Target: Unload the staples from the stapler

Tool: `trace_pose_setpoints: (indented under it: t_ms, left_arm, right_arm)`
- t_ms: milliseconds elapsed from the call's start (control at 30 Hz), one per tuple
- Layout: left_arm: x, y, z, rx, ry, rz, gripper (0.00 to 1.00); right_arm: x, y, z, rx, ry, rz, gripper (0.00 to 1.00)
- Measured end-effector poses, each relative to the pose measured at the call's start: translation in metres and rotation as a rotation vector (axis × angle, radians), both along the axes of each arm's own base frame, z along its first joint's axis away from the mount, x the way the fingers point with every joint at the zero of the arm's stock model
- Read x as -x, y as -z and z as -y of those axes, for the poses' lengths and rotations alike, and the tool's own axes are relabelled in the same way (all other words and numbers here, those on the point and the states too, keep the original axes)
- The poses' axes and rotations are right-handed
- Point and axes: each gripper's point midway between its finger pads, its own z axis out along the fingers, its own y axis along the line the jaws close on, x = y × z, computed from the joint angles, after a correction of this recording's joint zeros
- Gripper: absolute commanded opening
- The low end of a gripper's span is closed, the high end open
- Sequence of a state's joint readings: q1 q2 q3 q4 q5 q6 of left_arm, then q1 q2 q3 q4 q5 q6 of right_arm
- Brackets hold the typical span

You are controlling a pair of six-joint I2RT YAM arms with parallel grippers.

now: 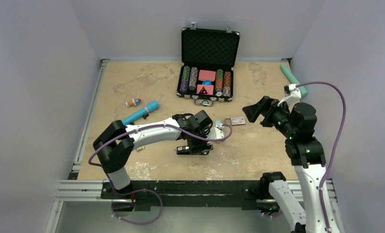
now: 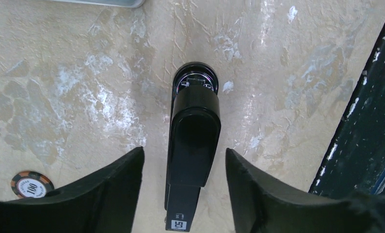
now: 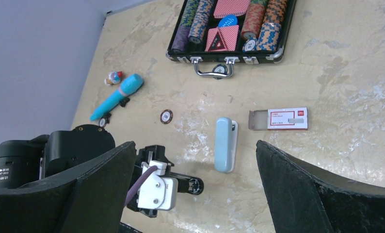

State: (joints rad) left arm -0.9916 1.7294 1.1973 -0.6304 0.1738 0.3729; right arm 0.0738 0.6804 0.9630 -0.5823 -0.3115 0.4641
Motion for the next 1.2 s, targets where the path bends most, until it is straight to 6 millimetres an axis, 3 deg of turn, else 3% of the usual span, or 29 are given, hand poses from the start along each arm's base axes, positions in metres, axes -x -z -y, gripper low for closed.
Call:
trace_pose_setpoints:
  t_ms: [100, 233, 500, 567, 767, 967, 1200]
  left_arm:
    - [-0.001, 0.005, 0.0, 0.009, -0.047, -0.001, 0.77]
    - [0.0, 0.011, -0.003, 0.0, -0.107, -0.013, 0.7]
    - [-0.001, 0.016, 0.0, -0.001, -0.168, -0.034, 0.08]
    - [-0.001, 0.015, 0.002, 0.0, -0.172, -0.042, 0.0]
    - [0.001, 0.011, 0.004, -0.011, -0.188, -0.078, 0.0]
    - [-0.008, -0.012, 0.0, 0.04, -0.295, -0.123, 0.0]
    - [-0.028, -0.083, -0.015, 0.24, -0.513, -0.203, 0.0]
  right_arm:
    - [0.0, 0.003, -0.001, -0.004, -0.004, -0.01, 0.99]
    - [0.001, 0.006, -0.003, -0.01, -0.014, -0.018, 0.99]
    - [0.001, 0.008, -0.003, -0.012, -0.017, -0.025, 0.99]
    - [0.001, 0.008, -0.003, -0.011, -0.017, -0.025, 0.99]
    - [0.001, 0.009, -0.005, -0.015, -0.023, -0.029, 0.98]
    - [-0.008, 0.005, -0.006, -0.027, -0.018, -0.088, 0.94]
    - [-0.02, -0.012, -0.016, -0.075, -0.048, -0.117, 0.91]
